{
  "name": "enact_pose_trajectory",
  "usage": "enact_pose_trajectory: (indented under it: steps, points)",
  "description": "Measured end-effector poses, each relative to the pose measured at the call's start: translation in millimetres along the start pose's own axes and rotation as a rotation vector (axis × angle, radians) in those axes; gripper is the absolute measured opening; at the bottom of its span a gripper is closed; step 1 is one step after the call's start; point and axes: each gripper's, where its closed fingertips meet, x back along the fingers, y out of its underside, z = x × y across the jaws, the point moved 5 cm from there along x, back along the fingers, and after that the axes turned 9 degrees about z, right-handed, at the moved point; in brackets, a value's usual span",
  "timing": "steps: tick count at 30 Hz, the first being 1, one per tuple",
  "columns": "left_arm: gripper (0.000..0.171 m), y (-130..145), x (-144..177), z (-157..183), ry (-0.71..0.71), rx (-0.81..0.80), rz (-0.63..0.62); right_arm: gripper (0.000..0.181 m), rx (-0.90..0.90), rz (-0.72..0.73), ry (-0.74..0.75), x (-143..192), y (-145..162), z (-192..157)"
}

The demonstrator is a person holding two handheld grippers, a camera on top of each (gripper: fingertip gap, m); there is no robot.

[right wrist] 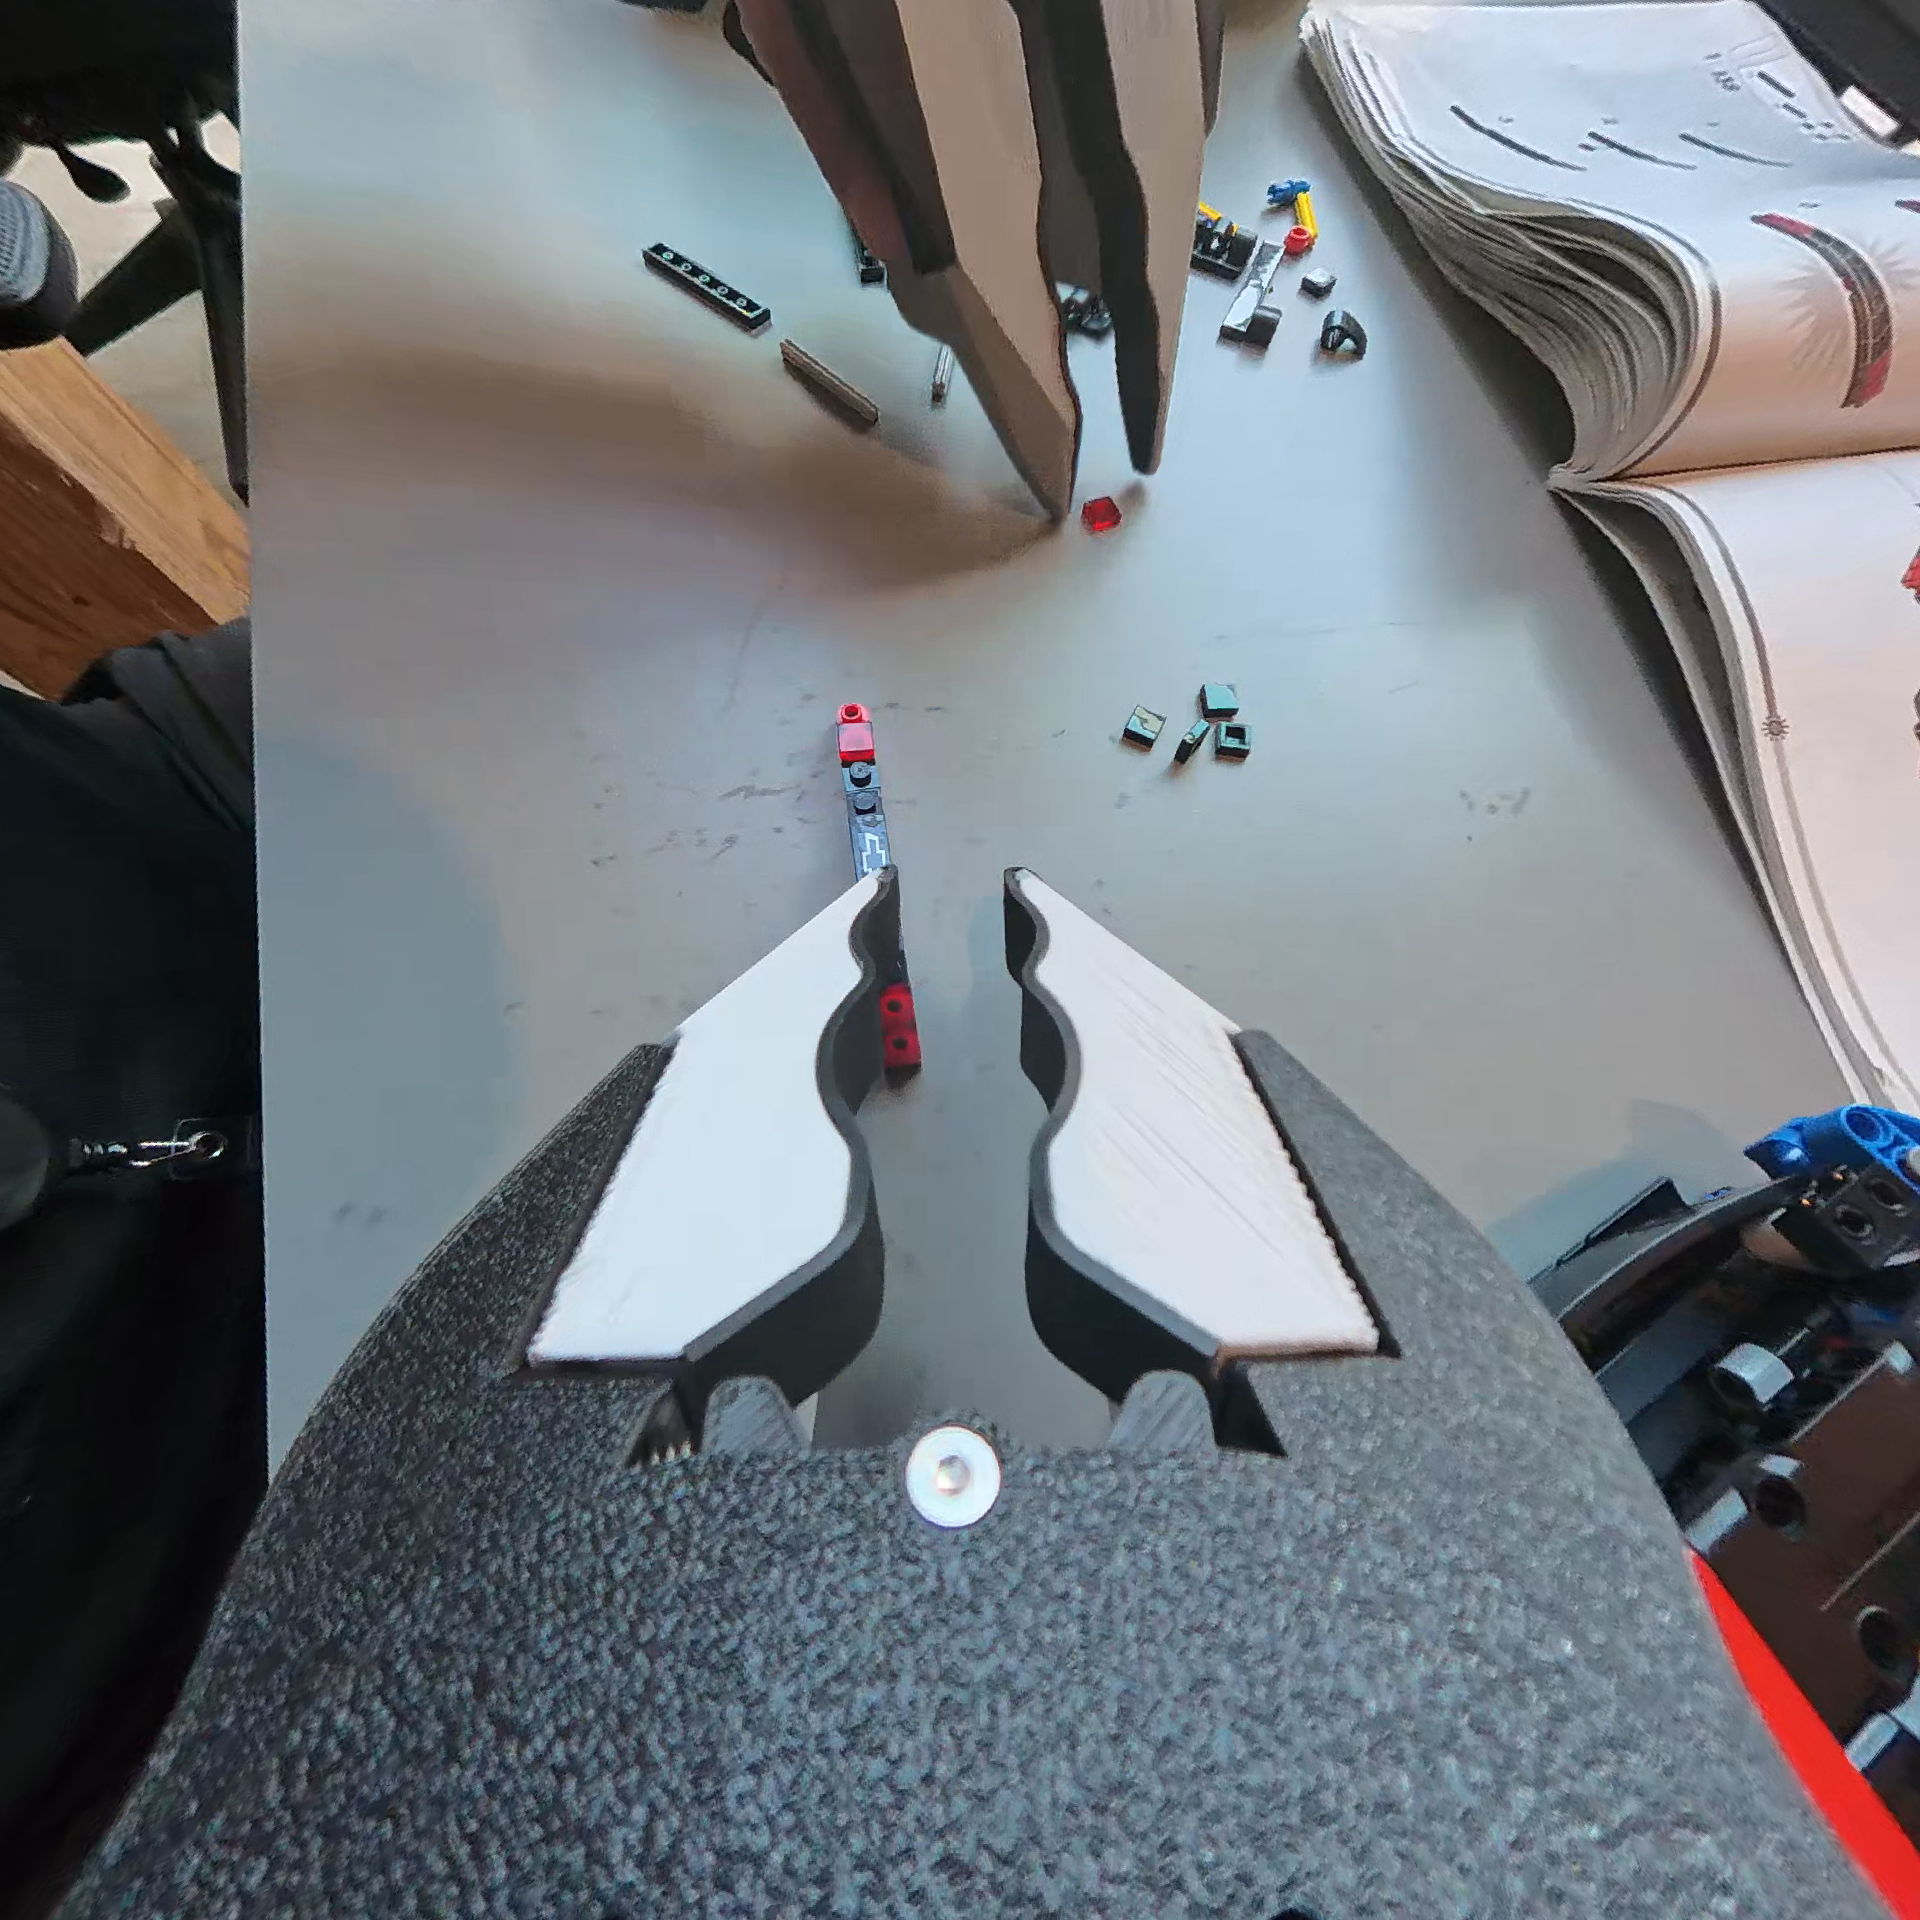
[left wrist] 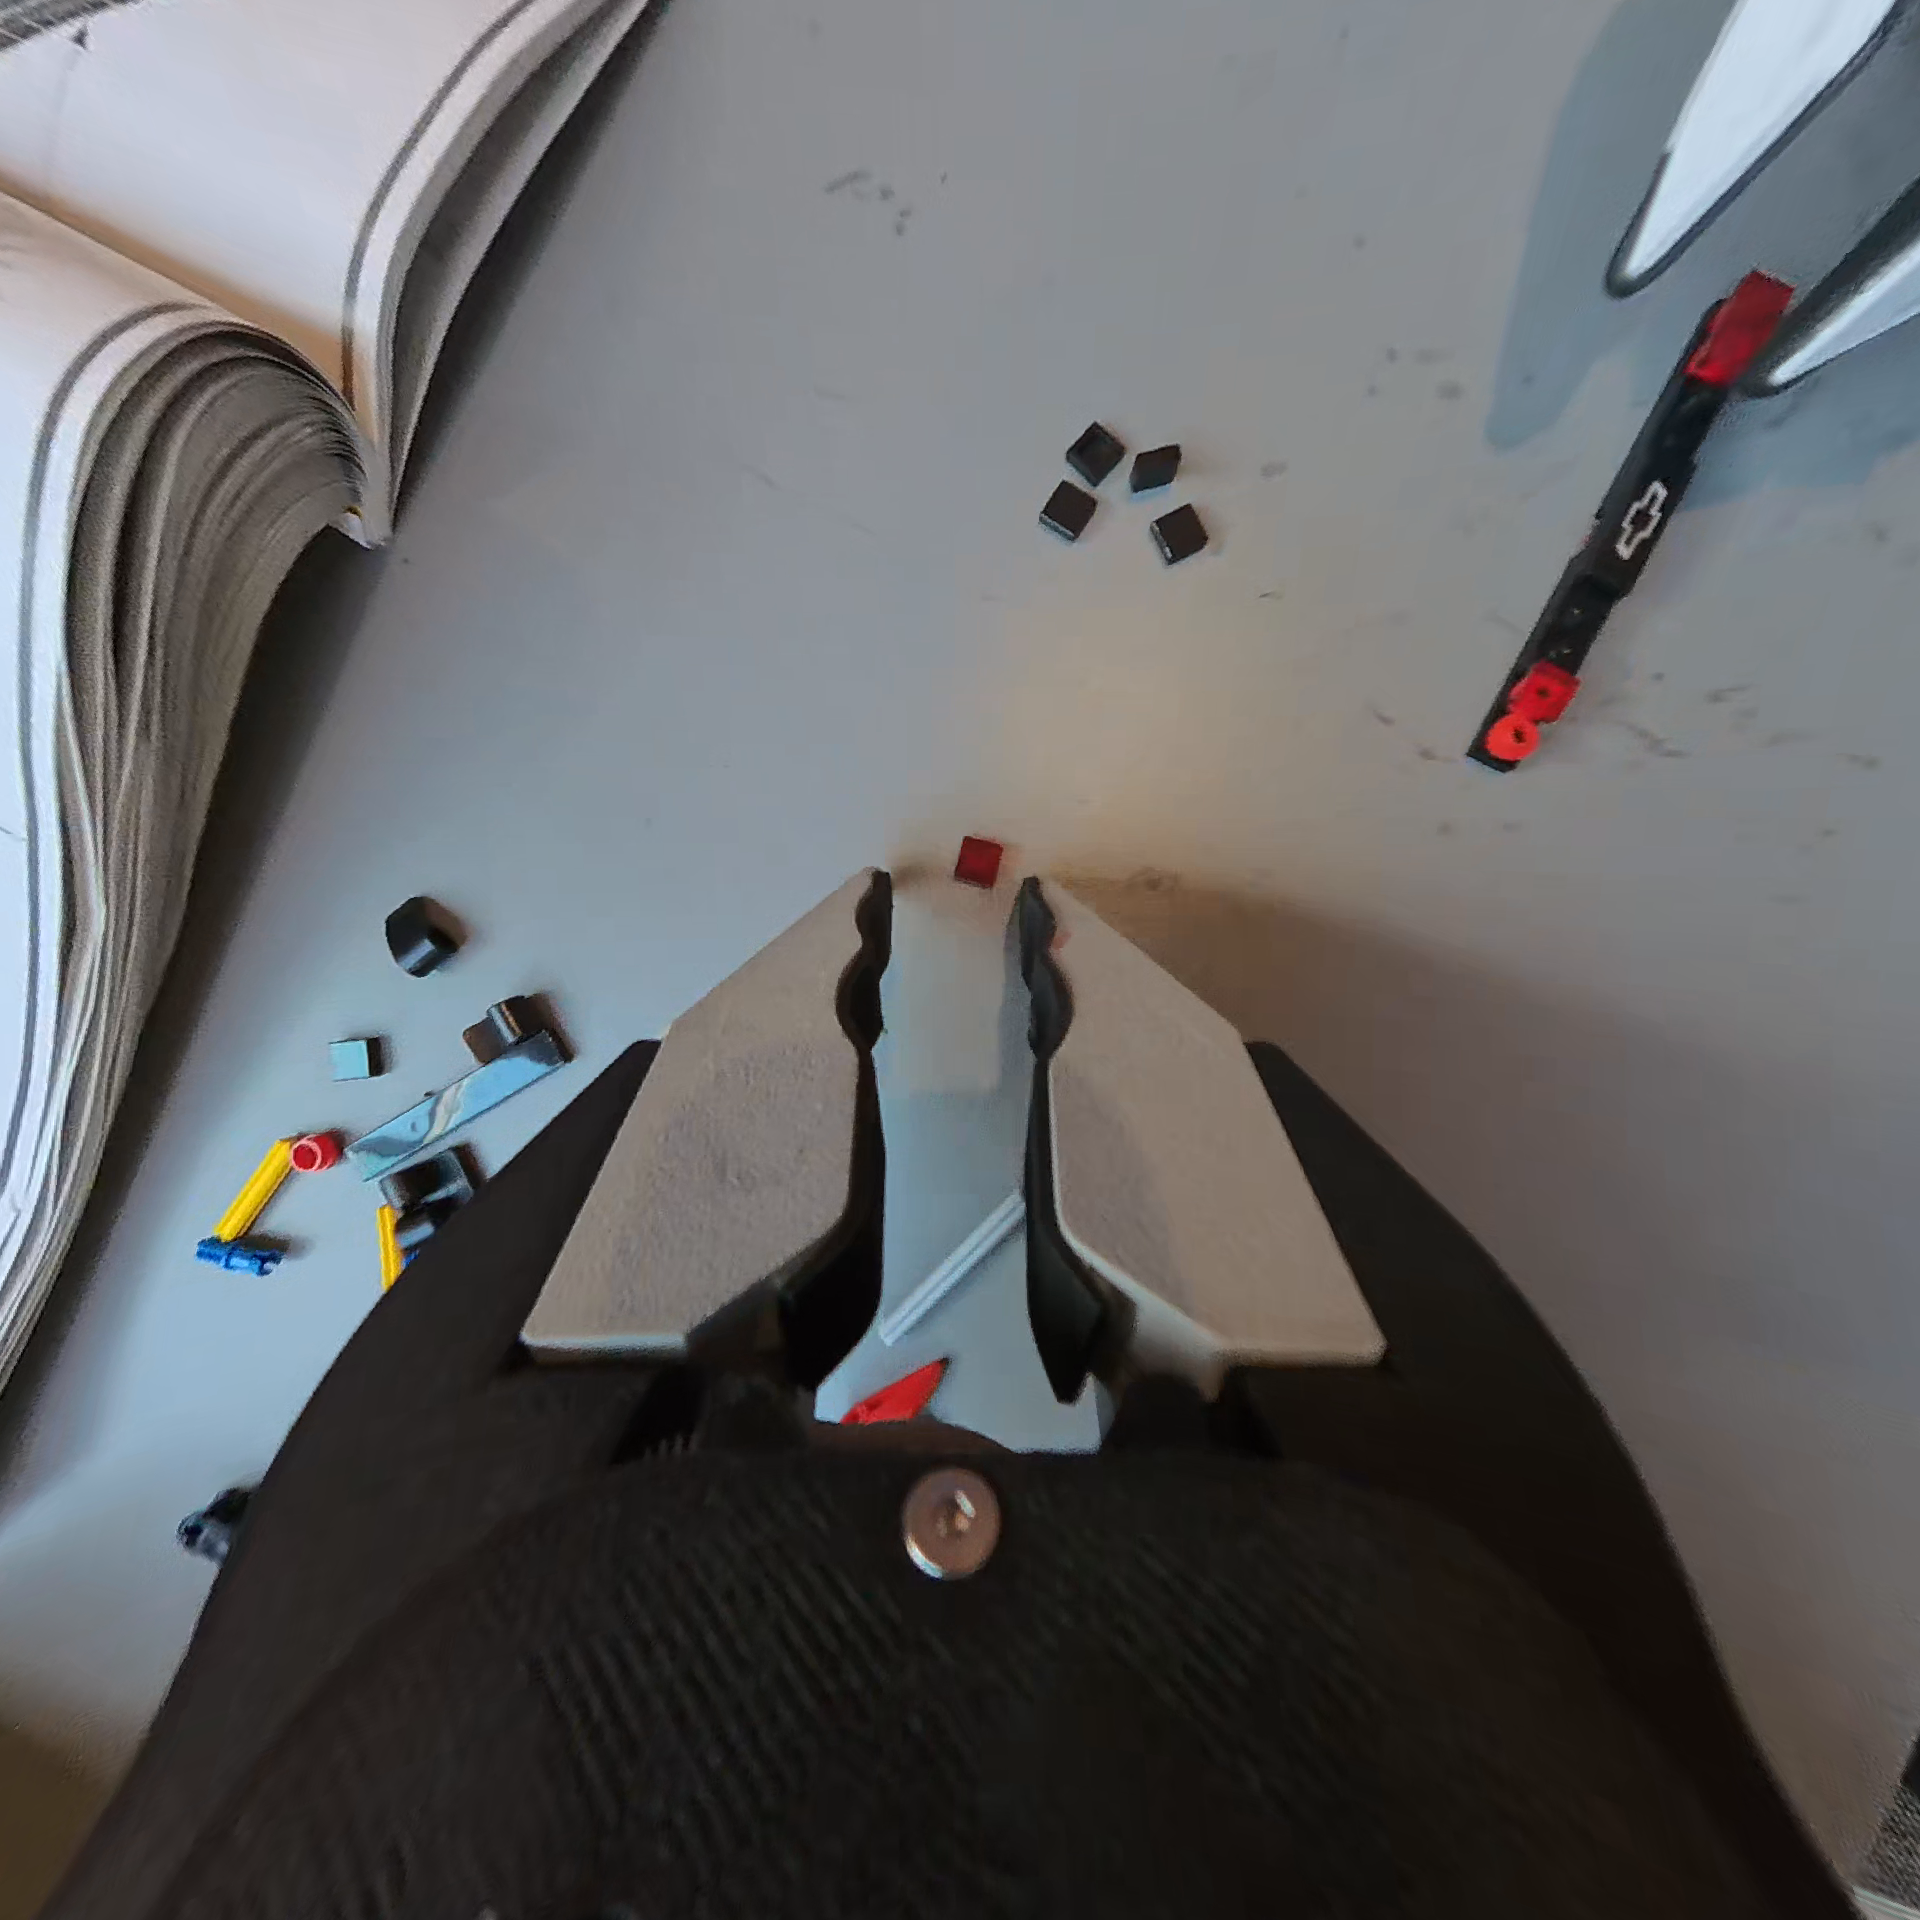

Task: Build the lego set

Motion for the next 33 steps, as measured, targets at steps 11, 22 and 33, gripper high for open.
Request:
enact_pose_trajectory:
  steps: [11,22,33]
  points:
    - [0.004,-1,-3,8,0.011,0.01,0.056,0.027,0.123,-0.119,-0.028,-12,9,-10]
    - [0.004,5,4,59,0.003,-0.041,0.107,0.021,0.146,-0.132,0.022,-2,9,-2]
    - [0.004,0,16,88,-0.051,-0.075,0.256,0.019,0.113,-0.065,0.124,24,4,9]
